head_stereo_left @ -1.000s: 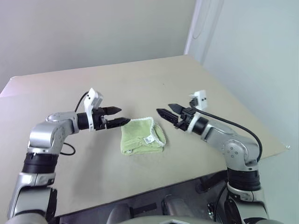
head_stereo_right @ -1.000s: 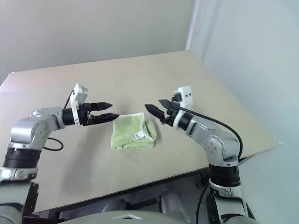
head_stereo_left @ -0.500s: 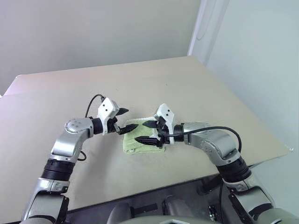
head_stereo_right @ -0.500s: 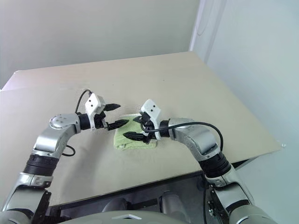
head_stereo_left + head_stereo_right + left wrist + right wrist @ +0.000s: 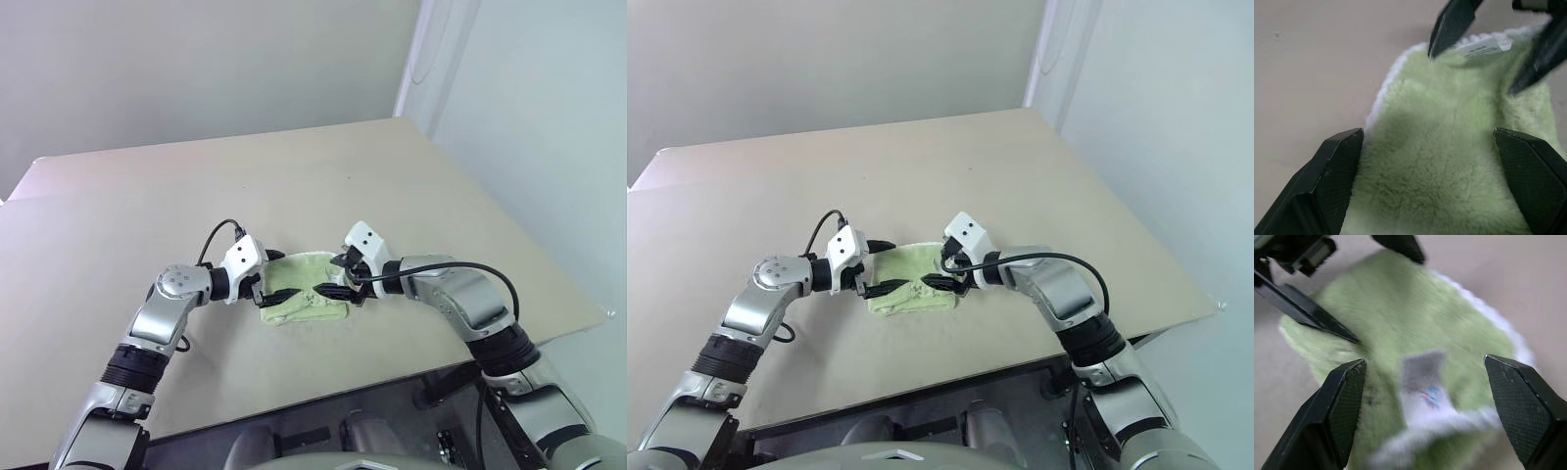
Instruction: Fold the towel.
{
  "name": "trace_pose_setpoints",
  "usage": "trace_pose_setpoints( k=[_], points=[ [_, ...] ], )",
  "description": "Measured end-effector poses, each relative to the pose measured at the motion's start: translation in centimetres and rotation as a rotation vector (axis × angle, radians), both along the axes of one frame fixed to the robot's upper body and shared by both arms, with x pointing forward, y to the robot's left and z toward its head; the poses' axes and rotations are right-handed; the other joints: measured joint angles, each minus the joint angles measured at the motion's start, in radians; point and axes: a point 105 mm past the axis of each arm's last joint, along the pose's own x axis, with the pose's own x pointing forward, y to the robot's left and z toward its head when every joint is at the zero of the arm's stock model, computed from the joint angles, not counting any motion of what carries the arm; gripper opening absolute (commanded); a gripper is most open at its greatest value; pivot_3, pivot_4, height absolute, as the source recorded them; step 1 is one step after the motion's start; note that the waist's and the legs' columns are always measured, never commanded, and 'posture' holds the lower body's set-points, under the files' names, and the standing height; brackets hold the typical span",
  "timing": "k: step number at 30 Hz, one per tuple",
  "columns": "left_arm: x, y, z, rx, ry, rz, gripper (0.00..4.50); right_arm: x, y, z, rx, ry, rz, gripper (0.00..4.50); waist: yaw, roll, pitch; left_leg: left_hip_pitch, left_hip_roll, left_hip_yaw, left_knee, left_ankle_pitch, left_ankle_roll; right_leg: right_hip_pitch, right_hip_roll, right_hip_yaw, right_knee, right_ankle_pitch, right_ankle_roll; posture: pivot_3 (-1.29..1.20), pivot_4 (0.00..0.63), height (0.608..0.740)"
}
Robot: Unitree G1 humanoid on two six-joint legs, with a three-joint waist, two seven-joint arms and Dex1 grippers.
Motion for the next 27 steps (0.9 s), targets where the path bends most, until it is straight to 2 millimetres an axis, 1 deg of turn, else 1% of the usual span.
trace_pose_setpoints(
  k=[7, 10, 11, 13, 14, 17, 19, 21, 23, 25, 27],
  points=[
    [-0.3, -1.0, 1.3, 0.002, -0.02, -0.015, 4.48, -0.5, -1.4, -0.1, -0.03, 0.01, -0.009, 4.04, -0.001, 0.0, 0.0, 0.0, 0.0, 0.0, 0.0, 0.0, 0.0, 0.0, 0.0, 0.0, 0.0, -0.002, 0.003, 0.0, 0.0, 0.74],
    [-0.3, -1.5, 2.2, 0.003, -0.032, -0.009, 4.48, -0.4, -2.4, 0.6, -0.03, -0.002, -0.026, 4.04, 0.0, 0.0, 0.0, 0.0, 0.0, 0.0, 0.001, 0.0, 0.0, 0.001, 0.0, 0.0, 0.0, -0.002, 0.003, 0.0, 0.0, 0.74],
    [-0.3, -1.7, 2.5, 0.004, -0.034, -0.008, 4.48, -0.4, -2.4, 0.9, -0.017, -0.005, -0.024, 4.04, 0.0, 0.0, 0.0, 0.0, 0.0, 0.0, 0.001, 0.0, 0.0, 0.001, 0.0, 0.0, 0.0, -0.002, 0.003, 0.0, 0.0, 0.74],
    [-0.3, -1.9, 3.1, 0.003, -0.037, -0.006, 4.48, -0.5, -2.1, 1.7, 0.027, -0.008, -0.013, 4.04, -0.001, 0.0, 0.0, 0.0, 0.0, 0.0, 0.0, 0.0, 0.0, 0.001, 0.0, 0.0, 0.0, -0.002, 0.003, 0.0, 0.0, 0.74],
    [-0.3, -2.2, 3.6, 0.001, -0.04, -0.008, 4.48, -0.4, -1.9, 2.4, 0.077, -0.008, -0.015, 4.04, -0.002, 0.0, 0.0, 0.0, 0.0, 0.0, 0.001, 0.0, 0.0, 0.001, 0.0, 0.0, 0.0, -0.002, 0.003, 0.0, 0.0, 0.74],
    [-0.4, -2.8, 5.2, -0.005, -0.057, -0.023, 4.48, -0.1, -0.1, 5.1, 0.223, -0.033, 0.017, 4.04, -0.003, 0.0, 0.0, 0.001, 0.0, 0.0, 0.0, 0.0, 0.0, 0.001, 0.001, 0.0, 0.001, -0.002, 0.003, 0.0, 0.0, 0.74],
    [-0.4, -2.6, 5.6, 0.01, -0.055, -0.019, 4.48, -0.2, 1.0, 6.2, 0.282, -0.043, 0.044, 4.04, -0.002, 0.0, 0.0, 0.001, 0.0, -0.001, 0.0, 0.0, 0.0, 0.001, 0.001, 0.0, 0.001, -0.002, 0.004, 0.0, 0.0, 0.74],
    [-0.4, -2.1, 5.8, 0.024, -0.037, -0.004, 4.48, -0.3, 1.7, 6.4, 0.307, -0.039, 0.054, 4.04, -0.002, 0.0, 0.0, 0.001, 0.0, -0.001, 0.0, 0.0, 0.0, 0.001, 0.001, 0.0, 0.001, -0.002, 0.004, 0.0, 0.0, 0.74],
    [-0.5, -1.5, 5.8, 0.053, -0.02, 0.01, 4.48, -0.3, 2.1, 6.1, 0.315, -0.026, 0.054, 4.04, -0.002, 0.0, 0.0, 0.0, 0.0, 0.0, 0.0, 0.0, 0.0, 0.001, 0.0, 0.0, 0.0, -0.002, 0.003, 0.0, 0.0, 0.74],
    [-0.6, -1.0, 5.9, 0.078, -0.007, 0.02, 4.48, -0.3, 2.5, 5.6, 0.314, -0.011, 0.058, 4.04, -0.002, 0.0, 0.0, 0.0, 0.0, -0.001, 0.0, 0.0, 0.0, 0.001, 0.0, 0.0, 0.0, -0.001, 0.003, 0.0, 0.0, 0.74],
    [-0.8, -0.7, 6.1, 0.083, 0.002, 0.025, 4.48, -0.2, 2.6, 4.6, 0.296, 0.006, 0.054, 4.04, -0.001, 0.0, 0.0, 0.0, 0.0, -0.001, 0.0, 0.0, 0.0, 0.001, 0.0, 0.0, 0.0, -0.002, 0.003, 0.0, 0.0, 0.74]
  ],
)
